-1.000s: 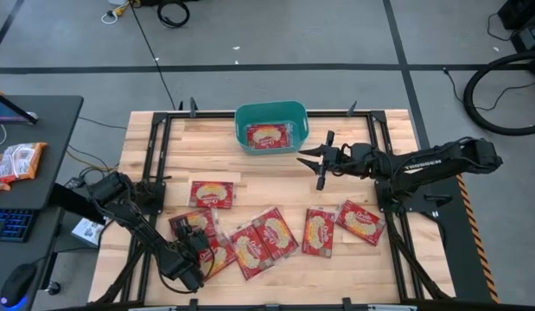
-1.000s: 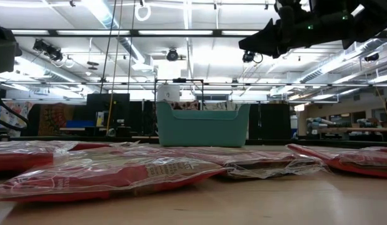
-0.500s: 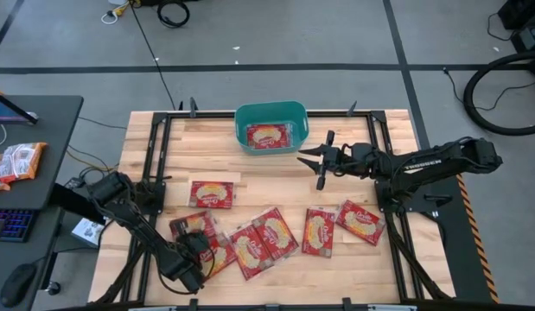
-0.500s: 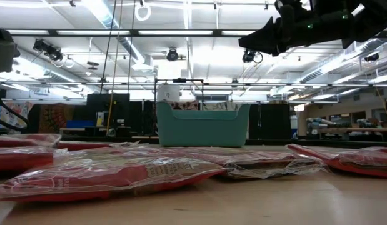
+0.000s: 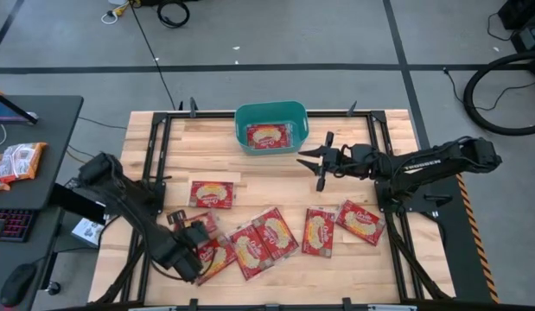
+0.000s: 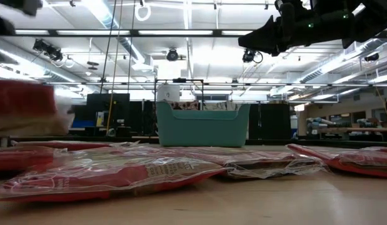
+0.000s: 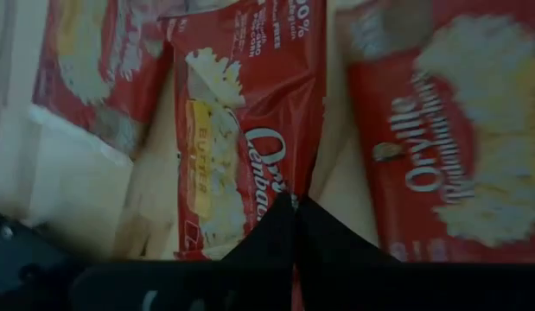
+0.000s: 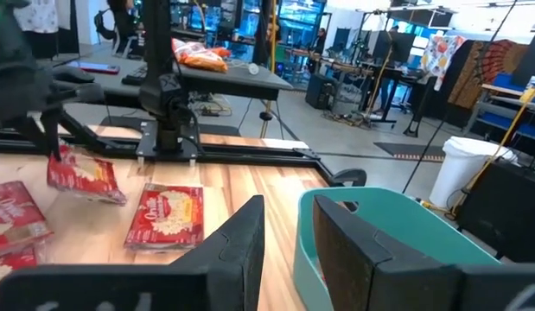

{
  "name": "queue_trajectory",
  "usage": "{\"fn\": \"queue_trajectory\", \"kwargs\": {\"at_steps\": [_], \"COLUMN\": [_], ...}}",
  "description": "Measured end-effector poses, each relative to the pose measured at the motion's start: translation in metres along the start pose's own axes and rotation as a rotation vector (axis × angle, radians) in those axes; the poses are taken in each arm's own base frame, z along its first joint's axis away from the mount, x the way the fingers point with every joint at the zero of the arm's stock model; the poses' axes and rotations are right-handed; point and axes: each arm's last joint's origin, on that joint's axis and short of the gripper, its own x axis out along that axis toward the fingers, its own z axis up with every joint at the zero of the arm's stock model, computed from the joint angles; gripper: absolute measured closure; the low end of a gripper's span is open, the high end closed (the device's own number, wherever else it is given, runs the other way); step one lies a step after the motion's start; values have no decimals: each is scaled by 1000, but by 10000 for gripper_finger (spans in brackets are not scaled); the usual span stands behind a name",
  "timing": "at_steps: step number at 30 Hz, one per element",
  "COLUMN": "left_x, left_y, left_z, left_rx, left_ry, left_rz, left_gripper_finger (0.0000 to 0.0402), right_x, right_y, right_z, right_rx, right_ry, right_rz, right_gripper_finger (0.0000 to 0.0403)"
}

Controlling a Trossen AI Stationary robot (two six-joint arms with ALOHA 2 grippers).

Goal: Sort popcorn bags into baskets
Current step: Put the red popcorn bag into the bin

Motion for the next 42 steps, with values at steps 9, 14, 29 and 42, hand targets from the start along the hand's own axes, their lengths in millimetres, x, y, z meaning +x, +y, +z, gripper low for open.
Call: {"fn": "queue_trajectory", "kwargs": {"at_steps": [9, 14, 29, 42], "left_x": [-28, -22, -7, 3], "left_y": [33, 47, 91, 157], "left_z": [45, 72, 152, 212], "left_rx": [67, 167, 336, 286], "left_ry": [-174, -233, -470, -666], "left_rz": [-19, 37, 116, 190], "left_gripper_finger": [400, 401, 401, 400], "right_x": [0, -1, -9, -19], "right_y": [6, 10, 29, 51], "right_z": [-6, -10, -24, -27], "right_rx": [51, 83, 212, 278], "right_ry": [53, 99, 277, 343], "right_rz": [27, 43, 66, 49], "right_gripper_finger": [297, 297, 297, 297]}}
